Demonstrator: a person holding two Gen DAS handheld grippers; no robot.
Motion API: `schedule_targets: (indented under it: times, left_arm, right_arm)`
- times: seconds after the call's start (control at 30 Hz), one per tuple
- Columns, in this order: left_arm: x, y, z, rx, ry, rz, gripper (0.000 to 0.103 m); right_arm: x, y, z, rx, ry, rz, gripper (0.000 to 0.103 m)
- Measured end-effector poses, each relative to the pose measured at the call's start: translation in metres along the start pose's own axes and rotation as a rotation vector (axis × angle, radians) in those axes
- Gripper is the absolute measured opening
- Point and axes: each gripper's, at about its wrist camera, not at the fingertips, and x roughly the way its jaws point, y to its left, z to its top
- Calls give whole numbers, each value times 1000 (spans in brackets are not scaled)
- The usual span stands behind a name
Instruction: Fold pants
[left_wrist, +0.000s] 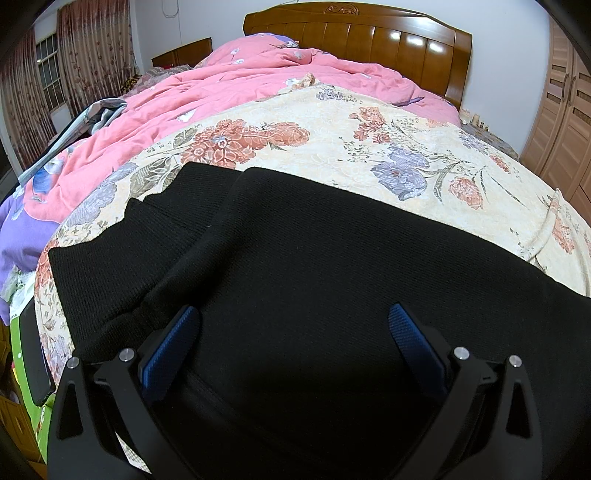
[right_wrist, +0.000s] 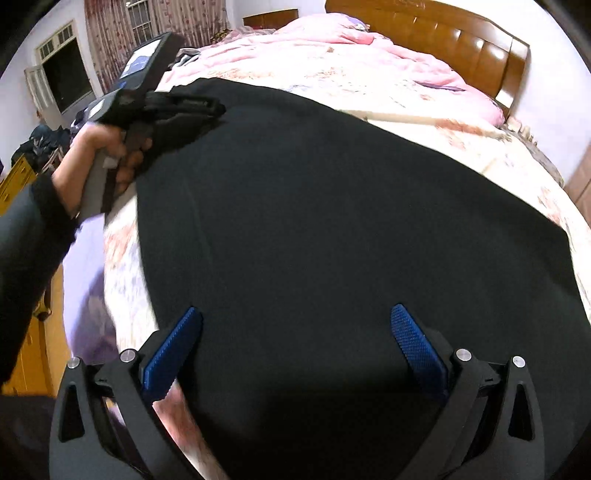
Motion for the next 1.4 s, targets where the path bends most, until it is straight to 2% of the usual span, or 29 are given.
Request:
schedule_targets:
  times: [0.07,0.13,0.2,0.23,0.27,0.3,0.33,0.4,0.47,0.53,0.57,0.6,0.63,0.67,0.73,0.77,0.83,0.87,0.93,1.03,1.1,1.17,1.2,1.27,1.3,1.33,1.4]
  left_arm:
    - [0,0,0,-4,1,-4,102]
    - [0,-1,0,-5,2,-6,102]
    - [0,-1,0,-5,2,-7,102]
    - [0,-1,0,-5,2,-6,102]
    - [0,0,0,-5,2,-6,102]
    - [0,-1,0,-4,2,-5,102]
    - [0,-1,0,-3,2,-4,102]
    - [0,0,0,-6,1,-10,102]
    - [-4,1,0,-10,-10,-20,101]
    - [-26,3,-4,-20,-41,-59,100]
    - [-51,11,-8,-56,-101,-134,100]
    - [-70,21,-11,-98,-161,-178,101]
    - [-87,35,-16,-152,-214,-210,101]
    - [-100,60,-21,-249,-247,-229,101]
    - [-102,102,-27,-412,-219,-224,101]
    - [-100,134,-34,-534,-195,-231,100]
    - [-100,171,-49,-672,-179,-262,99]
    - [-103,183,-55,-707,-173,-250,97]
    - [-105,187,-57,-695,-163,-236,97]
    - [-94,170,-47,-654,-129,-279,86]
    - [-82,154,-34,-615,-108,-298,66]
    - [-69,139,-24,-584,-80,-310,58]
    - [-64,136,-22,-576,-71,-304,58]
    - [-54,129,-17,-546,-67,-256,55]
    - [-51,128,-17,-537,-69,-235,38]
    - [-51,128,-18,-532,-72,-205,29]
    - [-56,130,-21,-536,-92,-232,22]
  right_arm:
    - [-13,1,-17,-13,10,-15,99]
    - [-31,2,-32,3,-15,6,99]
    - [-55,-11,-56,91,-82,25,99]
    - [-57,-18,-60,135,-89,8,99]
    - [-54,-33,-71,206,-52,-47,99]
    - [-50,-38,-76,225,-36,-68,99]
    - [-56,-38,-82,205,-74,-62,98]
    - [-59,-34,-87,176,-45,-81,99]
    - [-68,-34,-85,177,-46,-54,98]
    - [-82,-41,-83,205,-91,-37,99]
    - [-89,-45,-83,216,-111,-46,99]
    - [-92,-49,-80,225,-129,-52,99]
    - [-94,-52,-77,229,-139,-49,99]
    - [-93,-55,-72,231,-148,-42,99]
    - [-83,-54,-56,219,-133,-56,99]
    - [-77,-53,-46,206,-132,-59,99]
    - [-68,-50,-25,173,-145,-38,99]
    - [-61,-44,-10,151,-160,-20,99]
    - [-56,-35,11,113,-181,14,99]
    - [-33,-13,51,33,-196,46,99]
    - [-16,0,67,-19,-190,48,98]
    - [0,8,73,-43,-172,26,98]
    - [8,8,72,-43,-163,29,99]
    - [27,4,68,-15,-101,38,98]
    - [31,-1,69,11,-72,44,98]
    - [28,-8,69,36,-88,62,98]
    - [29,-15,70,84,-85,90,98]
